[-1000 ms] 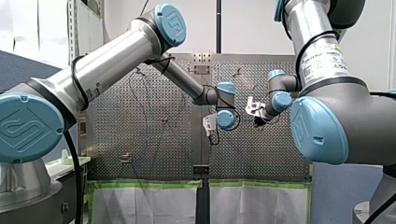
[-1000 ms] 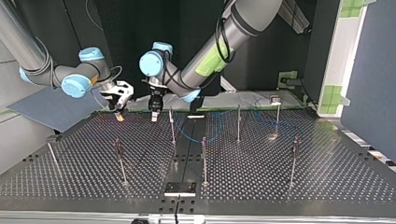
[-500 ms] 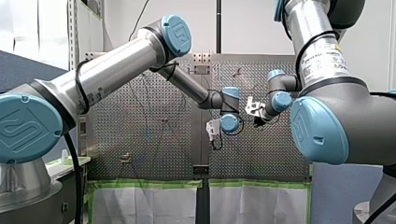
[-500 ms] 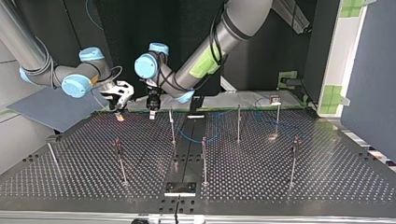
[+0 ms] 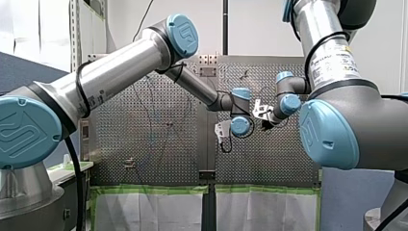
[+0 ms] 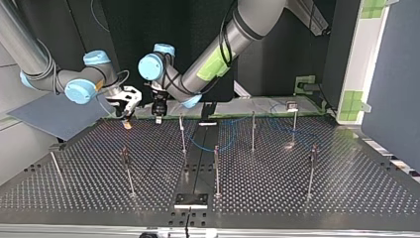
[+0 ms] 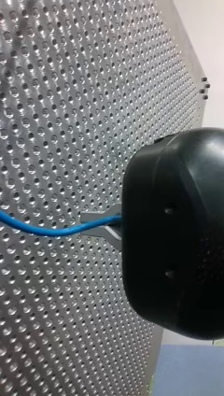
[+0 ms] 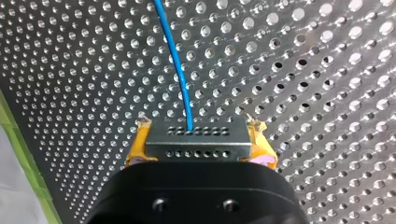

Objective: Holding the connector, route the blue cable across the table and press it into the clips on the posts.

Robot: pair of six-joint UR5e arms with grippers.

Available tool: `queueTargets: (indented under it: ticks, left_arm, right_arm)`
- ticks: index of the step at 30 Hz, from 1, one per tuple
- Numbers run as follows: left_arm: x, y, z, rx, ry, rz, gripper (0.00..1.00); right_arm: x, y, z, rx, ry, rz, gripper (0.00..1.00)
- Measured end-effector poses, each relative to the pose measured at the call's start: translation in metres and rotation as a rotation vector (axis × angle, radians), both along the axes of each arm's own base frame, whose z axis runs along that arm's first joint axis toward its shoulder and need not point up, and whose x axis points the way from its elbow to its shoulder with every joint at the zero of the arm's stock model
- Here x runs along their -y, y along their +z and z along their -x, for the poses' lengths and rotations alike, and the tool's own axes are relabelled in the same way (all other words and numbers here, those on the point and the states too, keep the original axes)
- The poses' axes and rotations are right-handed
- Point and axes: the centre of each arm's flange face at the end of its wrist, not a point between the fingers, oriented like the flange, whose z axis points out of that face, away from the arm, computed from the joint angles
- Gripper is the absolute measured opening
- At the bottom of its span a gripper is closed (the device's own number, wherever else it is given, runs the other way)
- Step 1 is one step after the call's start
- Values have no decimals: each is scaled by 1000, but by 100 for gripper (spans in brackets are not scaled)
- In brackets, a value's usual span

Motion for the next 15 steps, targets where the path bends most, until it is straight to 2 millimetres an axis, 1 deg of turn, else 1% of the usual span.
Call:
queueTargets:
  ticks: [3, 6, 8, 11, 15]
  left_arm:
    - [-1, 0, 2, -7, 17, -13, 0]
    - [-3, 1, 5, -16, 36, -21, 0]
    - [-5, 6, 7, -20, 49, -19, 0]
    - [-5, 23, 11, -12, 68, -5, 0]
    - [-2, 52, 18, 10, 72, 19, 0]
  right_arm:
    - [0, 7, -1, 0, 8, 7, 0]
    - [-1, 21, -4, 8, 16, 25, 0]
    - [-1, 32, -6, 17, 20, 42, 0]
    - [0, 48, -8, 27, 32, 68, 0]
    - [2, 67, -7, 38, 46, 100, 0]
